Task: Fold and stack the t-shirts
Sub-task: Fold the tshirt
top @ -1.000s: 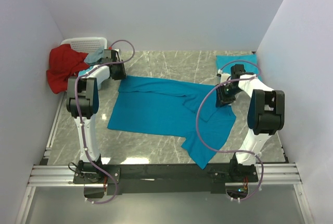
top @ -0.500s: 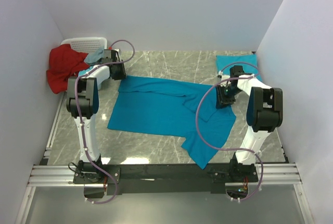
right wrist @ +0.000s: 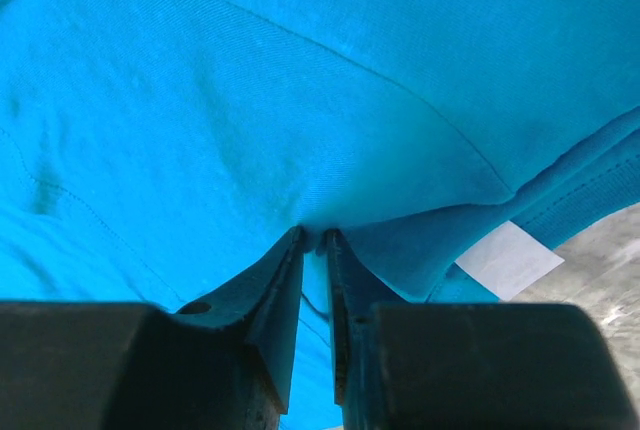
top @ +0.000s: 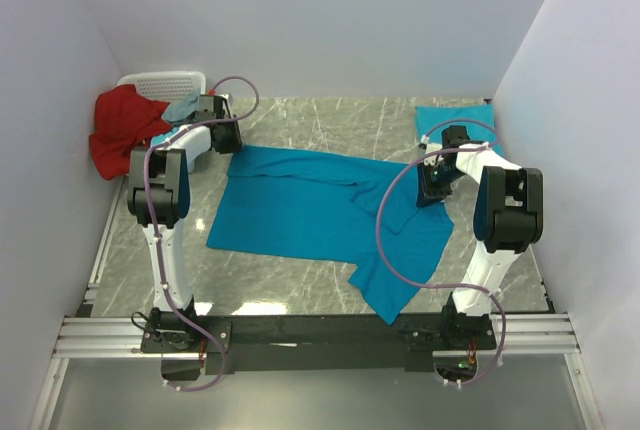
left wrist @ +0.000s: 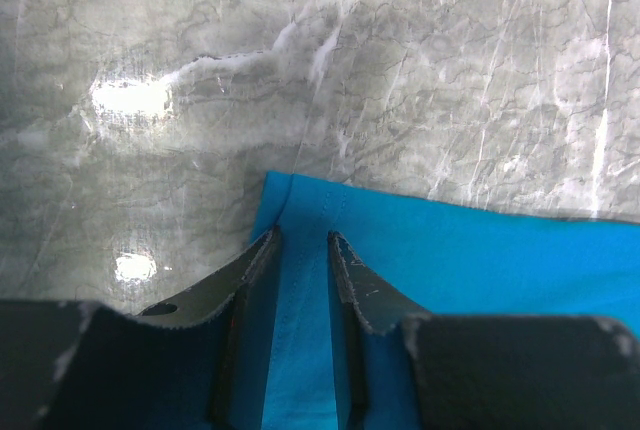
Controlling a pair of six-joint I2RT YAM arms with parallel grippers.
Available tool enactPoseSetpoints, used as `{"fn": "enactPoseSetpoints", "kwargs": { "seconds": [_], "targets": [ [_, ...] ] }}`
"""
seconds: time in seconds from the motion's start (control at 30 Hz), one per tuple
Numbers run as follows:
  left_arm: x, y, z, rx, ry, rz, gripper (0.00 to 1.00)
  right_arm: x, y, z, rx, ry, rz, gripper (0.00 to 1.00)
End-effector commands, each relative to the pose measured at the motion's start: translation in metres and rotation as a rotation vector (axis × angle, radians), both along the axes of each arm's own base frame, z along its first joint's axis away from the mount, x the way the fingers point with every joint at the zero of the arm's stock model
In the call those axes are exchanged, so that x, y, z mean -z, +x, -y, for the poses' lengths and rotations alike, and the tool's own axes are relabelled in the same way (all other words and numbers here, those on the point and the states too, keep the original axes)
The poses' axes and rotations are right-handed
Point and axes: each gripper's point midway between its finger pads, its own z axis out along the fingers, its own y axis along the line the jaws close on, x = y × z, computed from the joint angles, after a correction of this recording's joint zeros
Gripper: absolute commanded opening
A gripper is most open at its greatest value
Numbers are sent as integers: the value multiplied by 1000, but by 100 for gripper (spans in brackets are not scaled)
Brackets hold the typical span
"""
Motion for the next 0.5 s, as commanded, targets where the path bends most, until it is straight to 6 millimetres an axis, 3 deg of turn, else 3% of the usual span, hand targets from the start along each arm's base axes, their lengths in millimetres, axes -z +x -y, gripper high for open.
{"fn": "enactPoseSetpoints", "kwargs": {
  "seconds": [0.0,0.33,0.47],
  "targets": [
    [6,0,2,19,6,-9,32,-8,13,4,12,-23,60,21],
    [5,0,2,21,7,-7,32,-17,14,4,12,-25,87,17],
    [6,-1,2,21,7,-10,32,-19,15,5,12,-26,96,28]
  ]
}}
